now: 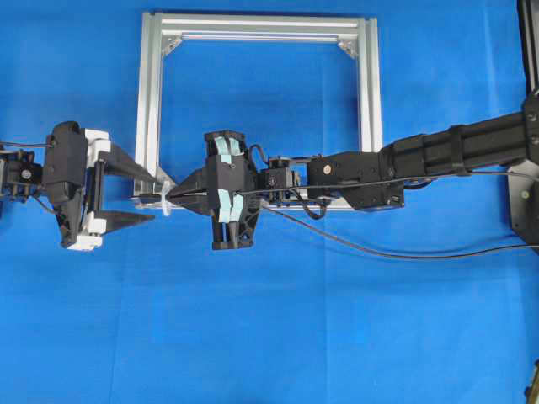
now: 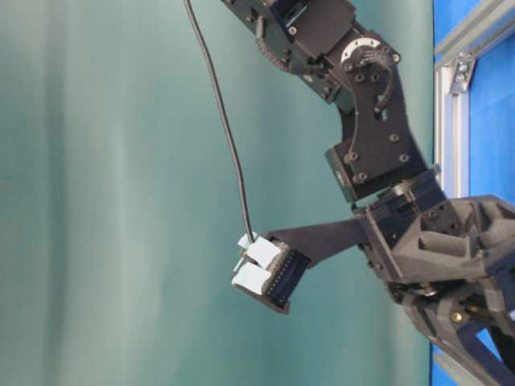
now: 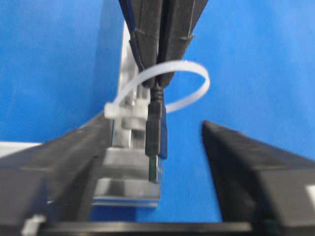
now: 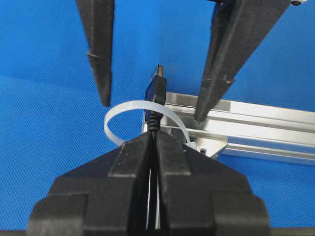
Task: Insert the wire through the string loop located on the left side.
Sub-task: 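Close the left gripper on the plug end past the loop, then open the right gripper and pull the cable leftward with the left gripper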
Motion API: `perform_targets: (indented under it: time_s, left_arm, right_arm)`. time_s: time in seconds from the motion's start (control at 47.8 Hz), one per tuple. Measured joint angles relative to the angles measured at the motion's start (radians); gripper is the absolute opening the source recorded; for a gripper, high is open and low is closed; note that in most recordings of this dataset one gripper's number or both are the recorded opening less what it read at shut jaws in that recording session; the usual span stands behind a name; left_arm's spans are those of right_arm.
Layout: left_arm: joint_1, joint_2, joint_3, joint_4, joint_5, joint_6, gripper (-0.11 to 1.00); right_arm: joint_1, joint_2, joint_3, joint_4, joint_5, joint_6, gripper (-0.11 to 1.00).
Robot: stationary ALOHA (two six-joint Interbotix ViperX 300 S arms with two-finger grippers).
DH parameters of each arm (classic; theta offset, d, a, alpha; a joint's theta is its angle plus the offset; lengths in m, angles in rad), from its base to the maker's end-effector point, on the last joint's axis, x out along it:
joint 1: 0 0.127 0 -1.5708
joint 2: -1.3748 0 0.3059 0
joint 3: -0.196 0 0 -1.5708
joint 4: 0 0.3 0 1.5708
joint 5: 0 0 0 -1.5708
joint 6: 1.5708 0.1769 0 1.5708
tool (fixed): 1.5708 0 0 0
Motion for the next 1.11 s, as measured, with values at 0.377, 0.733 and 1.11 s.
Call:
perform_targets:
  time_s: [0.377, 0.733, 1.11]
  left_arm:
    - [-0.002, 0.000, -0.006, 0.000, 0.025, 0.003, 0.08]
    - [-0.002, 0.000, -0.006, 0.000, 0.025, 0.003, 0.08]
    - [-0.002, 0.000, -0.006, 0.000, 0.025, 0.002, 0.08]
  right_arm:
    - [-0.002, 0.000, -0.002, 0.000, 0.000, 0.000, 0.00]
    - [0.000, 0.000, 0.000, 0.000, 0.000, 0.000, 0.00]
    - [-0.002, 0.000, 0.000, 0.005, 0.002, 0.009, 0.62]
